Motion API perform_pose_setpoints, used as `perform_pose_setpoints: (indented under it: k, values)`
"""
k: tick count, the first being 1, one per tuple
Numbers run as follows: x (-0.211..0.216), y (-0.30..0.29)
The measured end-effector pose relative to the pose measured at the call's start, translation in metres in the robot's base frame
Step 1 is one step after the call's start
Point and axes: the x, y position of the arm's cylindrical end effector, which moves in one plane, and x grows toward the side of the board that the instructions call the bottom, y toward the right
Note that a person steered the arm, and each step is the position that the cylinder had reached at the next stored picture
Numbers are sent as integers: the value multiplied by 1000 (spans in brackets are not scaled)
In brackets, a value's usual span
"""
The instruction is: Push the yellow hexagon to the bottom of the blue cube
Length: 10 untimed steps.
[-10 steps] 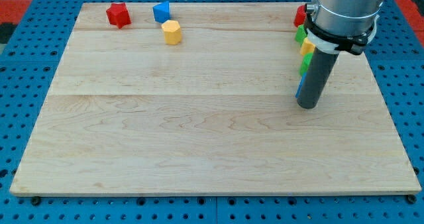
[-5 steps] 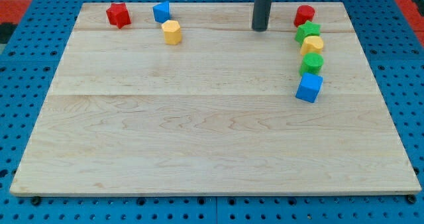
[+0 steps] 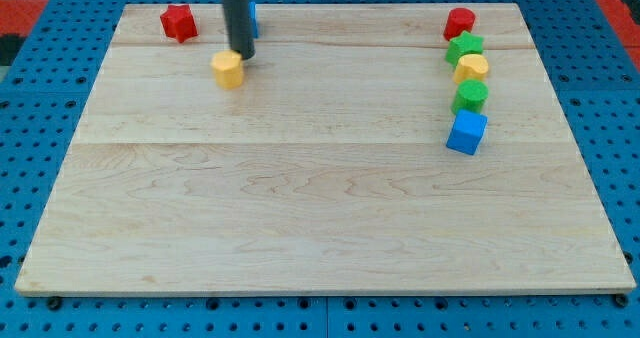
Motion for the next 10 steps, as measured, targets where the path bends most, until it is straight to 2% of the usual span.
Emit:
perform_pose_setpoints:
  k: [1, 2, 3, 4, 5, 7, 8, 9, 10]
  values:
    - [36, -15]
    - [38, -72]
    - [85, -92]
    - [91, -74]
    - [61, -84]
    - [125, 30]
    - [127, 115]
    - [93, 145]
    - [113, 177]
